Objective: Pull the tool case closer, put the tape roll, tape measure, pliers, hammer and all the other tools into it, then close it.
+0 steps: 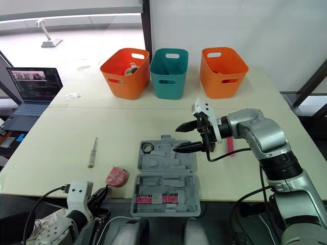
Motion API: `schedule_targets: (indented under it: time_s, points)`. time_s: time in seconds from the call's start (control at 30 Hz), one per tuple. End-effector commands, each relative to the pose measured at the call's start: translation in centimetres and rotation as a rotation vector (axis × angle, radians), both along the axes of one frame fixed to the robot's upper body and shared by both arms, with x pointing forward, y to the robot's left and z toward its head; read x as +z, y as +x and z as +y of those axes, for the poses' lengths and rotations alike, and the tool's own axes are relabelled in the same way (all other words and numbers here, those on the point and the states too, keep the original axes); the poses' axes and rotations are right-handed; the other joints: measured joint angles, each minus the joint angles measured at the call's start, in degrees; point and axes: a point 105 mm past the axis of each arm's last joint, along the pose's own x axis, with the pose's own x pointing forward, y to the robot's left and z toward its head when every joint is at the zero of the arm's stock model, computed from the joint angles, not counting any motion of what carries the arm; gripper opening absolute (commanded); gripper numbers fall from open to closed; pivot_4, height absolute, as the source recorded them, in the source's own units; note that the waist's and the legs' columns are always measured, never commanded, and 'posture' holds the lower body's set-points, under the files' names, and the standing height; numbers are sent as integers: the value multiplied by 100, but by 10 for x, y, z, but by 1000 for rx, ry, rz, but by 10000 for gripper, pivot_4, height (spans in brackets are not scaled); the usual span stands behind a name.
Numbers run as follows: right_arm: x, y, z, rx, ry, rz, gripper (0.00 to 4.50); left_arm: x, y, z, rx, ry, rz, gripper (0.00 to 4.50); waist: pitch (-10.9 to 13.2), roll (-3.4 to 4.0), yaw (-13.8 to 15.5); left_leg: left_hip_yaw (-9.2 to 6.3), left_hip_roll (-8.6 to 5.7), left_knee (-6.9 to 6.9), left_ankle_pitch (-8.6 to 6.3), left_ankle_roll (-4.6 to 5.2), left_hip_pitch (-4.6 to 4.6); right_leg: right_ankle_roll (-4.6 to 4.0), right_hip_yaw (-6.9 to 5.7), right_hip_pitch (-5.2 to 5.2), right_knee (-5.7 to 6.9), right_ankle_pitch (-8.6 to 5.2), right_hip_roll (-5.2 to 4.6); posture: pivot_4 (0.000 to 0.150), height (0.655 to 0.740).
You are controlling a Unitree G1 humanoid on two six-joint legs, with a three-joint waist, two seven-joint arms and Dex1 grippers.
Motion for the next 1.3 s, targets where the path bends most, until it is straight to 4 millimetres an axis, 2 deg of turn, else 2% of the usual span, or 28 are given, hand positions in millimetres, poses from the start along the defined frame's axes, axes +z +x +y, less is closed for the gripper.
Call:
schedule_targets:
  time_s: [0.03, 0.33, 0.43, 0.53, 0.57, 0.67, 0.73, 0.83, 0.93, 1.03, 1.13, 1.3]
  points:
    - [14, 1, 3, 16, 12, -51, 45000, 9, -2, -8, -40, -7, -34, 569, 0, 0, -2, 1, 0, 0, 0, 0, 0, 0, 0, 0, 0, 0, 0, 1500, 7400]
    - [13, 2, 5, 10, 21, -55, 45000, 13, -9, -12, -95, -44, -34, 569, 0, 0, -1, 1, 0, 0, 0, 0, 0, -3, 1, 0, -1, -2, 0, 1500, 7400]
    - [14, 2, 5, 8, 25, -56, 45000, 19, -14, -4, -105, -47, -47, 9250, 0, 0, -5, 1, 1, -1, 0, 0, -1, -3, 1, -1, -2, -2, -1, 1500, 7400]
    - [15, 2, 4, 4, 27, -60, 45000, 31, -27, 9, -153, -16, -67, 24439, 1, -1, -10, 1, 2, -3, 0, 0, -1, -5, 0, -3, -3, -3, -1, 1500, 7400]
    - [16, 2, 4, 2, 29, -62, 45000, 35, -32, 11, -185, -7, -72, 31204, 1, 0, -8, 2, 4, -5, 0, 0, -2, -16, 0, -6, -4, -9, -1, 1500, 7400]
    - [16, 2, 4, 1, 38, -55, 45000, 42, -44, 22, -348, 87, -73, 44441, 2, -1, -6, 6, 4, -5, -1, -1, -3, -29, -1, -6, -11, -16, -5, 1500, 7400]
    - [17, -1, 5, 10, 48, -43, 45000, 51, -40, 31, -429, 120, -106, 44441, 3, 0, 12, 8, 4, -8, -1, -1, -6, -30, -3, -7, -23, -16, -5, 1500, 7400]
    - [17, -9, 8, 46, 56, -19, 45000, 69, -23, 41, -595, 188, -187, 44441, 3, 4, 28, 7, 5, -11, -1, -1, -7, -33, -4, -1, -38, -15, -6, 1500, 7400]
    - [18, -18, 10, 70, 56, -1, 45000, 75, -9, 48, -730, 226, -192, 44441, 3, 4, 2, 3, 7, -12, -1, -1, -8, -36, -15, 5, -51, -11, -6, 1500, 7400]
    - [20, -19, 9, 58, 52, -14, 45000, 75, -1, 47, -848, 235, -176, 44441, 3, 4, -47, 8, 6, -23, -1, 0, -8, -33, 4, 5, -70, -5, -10, 1500, 7400]
    - [22, -18, 7, 36, 56, -26, 45000, 74, 16, 46, -958, 271, -181, 44441, 5, 6, -28, 19, 4, -27, -1, 1, -7, -19, 2, 2, -68, 2, -10, 1500, 7400]
    - [21, -18, 6, 6, 56, -39, 45000, 58, 37, 38, -1096, 287, -169, 44441, 5, 6, -9, 7, 12, -32, 0, 1, -6, -6, -16, 2, -60, 10, 4, 1500, 7400]
